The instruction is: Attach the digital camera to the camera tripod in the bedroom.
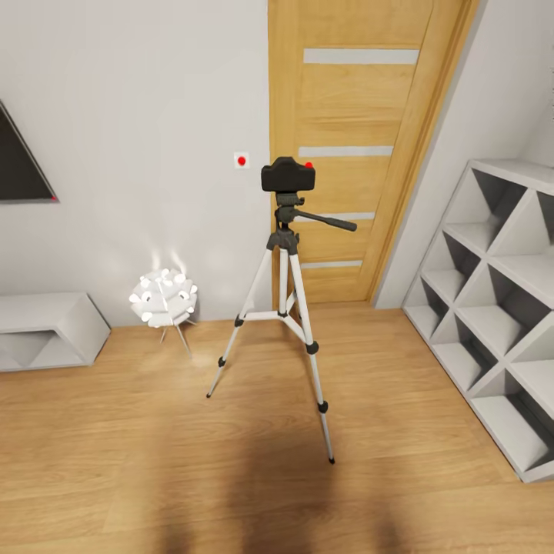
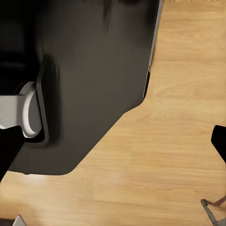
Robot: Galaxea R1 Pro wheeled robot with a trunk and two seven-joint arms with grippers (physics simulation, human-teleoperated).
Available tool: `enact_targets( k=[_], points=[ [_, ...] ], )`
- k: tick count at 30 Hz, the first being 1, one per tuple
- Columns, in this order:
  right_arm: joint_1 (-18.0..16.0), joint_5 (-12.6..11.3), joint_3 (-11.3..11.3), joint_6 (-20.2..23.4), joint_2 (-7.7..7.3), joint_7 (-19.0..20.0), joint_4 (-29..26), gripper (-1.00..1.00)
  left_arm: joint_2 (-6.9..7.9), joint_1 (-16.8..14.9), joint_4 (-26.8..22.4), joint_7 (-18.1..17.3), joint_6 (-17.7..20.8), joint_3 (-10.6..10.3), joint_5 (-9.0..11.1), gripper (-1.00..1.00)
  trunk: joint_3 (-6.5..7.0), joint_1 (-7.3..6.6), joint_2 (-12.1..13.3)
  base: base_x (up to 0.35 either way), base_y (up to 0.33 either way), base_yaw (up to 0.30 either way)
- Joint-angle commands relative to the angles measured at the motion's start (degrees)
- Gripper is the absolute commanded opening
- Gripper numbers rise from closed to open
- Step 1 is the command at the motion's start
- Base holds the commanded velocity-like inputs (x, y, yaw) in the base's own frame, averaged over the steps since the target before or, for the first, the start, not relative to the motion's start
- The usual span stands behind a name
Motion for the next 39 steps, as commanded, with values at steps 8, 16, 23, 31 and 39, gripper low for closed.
enact_targets(
  k=[8, 16, 23, 31, 39],
  points=[
    [-0.08, 0.57, -0.44, -0.47, -0.03, 0.11, 0.13, 1.0, 0.0, -0.02, -0.02, 0.18, -0.1, -0.52, 0.33, 1.0, 0.64, 0.03, -0.09, 0.0, 0.0, 0.0],
    [-0.08, 0.64, -0.43, -0.5, -0.16, 0.11, 0.11, 1.0, 0.0, -0.02, -0.01, 0.18, -0.1, -0.52, 0.32, 1.0, 1.37, 0.03, -0.09, 0.0, 0.0, 0.0],
    [-0.08, 0.65, -0.43, -0.5, -0.11, 0.11, 0.11, 1.0, 0.0, -0.02, -0.01, 0.18, -0.1, -0.52, 0.32, 1.0, 2.01, 0.03, -0.09, 0.0, 0.0, 0.0],
    [-0.08, 0.4, -0.42, -0.7, -0.02, 0.11, 0.14, 1.0, 0.0, -0.02, -0.01, 0.18, -0.1, -0.53, 0.32, 1.0, 2.74, 0.03, -0.09, 0.0, 0.0, 0.027],
    [-0.08, 0.31, -0.43, -1.89, -0.06, 0.14, 0.17, 1.0, 0.0, -0.02, -0.01, 0.18, -0.1, -0.53, 0.32, 1.0, 3.25, 0.03, -0.09, 0.0, 0.0, 0.046]
  ],
)
